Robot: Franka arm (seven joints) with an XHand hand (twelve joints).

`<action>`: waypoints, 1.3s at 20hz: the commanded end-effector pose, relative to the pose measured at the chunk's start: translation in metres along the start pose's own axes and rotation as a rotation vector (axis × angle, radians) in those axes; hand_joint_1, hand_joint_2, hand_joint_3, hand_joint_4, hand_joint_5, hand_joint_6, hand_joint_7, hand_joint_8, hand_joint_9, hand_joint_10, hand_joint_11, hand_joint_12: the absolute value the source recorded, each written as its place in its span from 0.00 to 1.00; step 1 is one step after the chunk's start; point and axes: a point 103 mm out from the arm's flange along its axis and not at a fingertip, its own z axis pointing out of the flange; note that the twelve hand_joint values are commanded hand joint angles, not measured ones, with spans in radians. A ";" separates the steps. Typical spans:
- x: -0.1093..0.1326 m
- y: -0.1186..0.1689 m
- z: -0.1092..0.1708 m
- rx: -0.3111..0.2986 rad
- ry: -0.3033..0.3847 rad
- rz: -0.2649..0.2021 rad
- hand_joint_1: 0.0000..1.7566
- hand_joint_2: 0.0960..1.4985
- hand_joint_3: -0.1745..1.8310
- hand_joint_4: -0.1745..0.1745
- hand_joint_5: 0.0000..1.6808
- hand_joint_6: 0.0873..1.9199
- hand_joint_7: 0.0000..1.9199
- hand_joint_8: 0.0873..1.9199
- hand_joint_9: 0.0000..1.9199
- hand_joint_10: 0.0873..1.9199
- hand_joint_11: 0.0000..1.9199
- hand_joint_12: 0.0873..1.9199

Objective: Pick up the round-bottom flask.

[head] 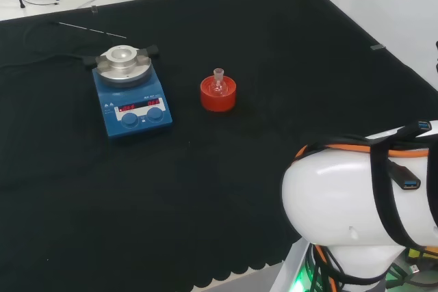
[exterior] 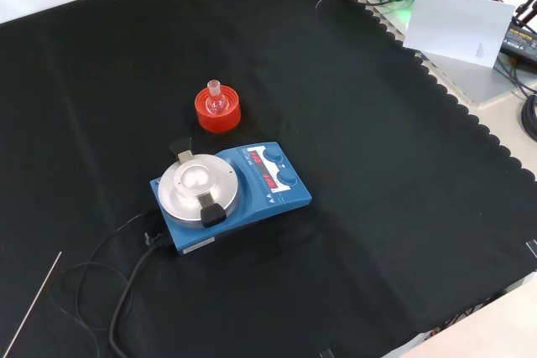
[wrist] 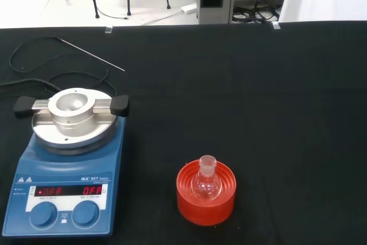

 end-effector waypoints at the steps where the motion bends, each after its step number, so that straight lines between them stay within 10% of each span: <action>1: 0.001 -0.045 -0.062 0.018 -0.148 0.034 0.17 0.68 0.37 0.54 0.19 0.02 0.08 0.23 0.13 0.28 0.00 0.57; 10: -0.014 -0.041 -0.058 0.033 -0.151 0.043 0.09 0.81 0.27 0.56 0.19 0.00 0.08 0.20 0.12 0.25 0.00 0.52; 26: -0.029 -0.012 0.002 0.033 -0.054 0.078 0.26 0.68 0.26 0.56 0.18 0.00 0.11 0.21 0.15 0.27 0.00 0.57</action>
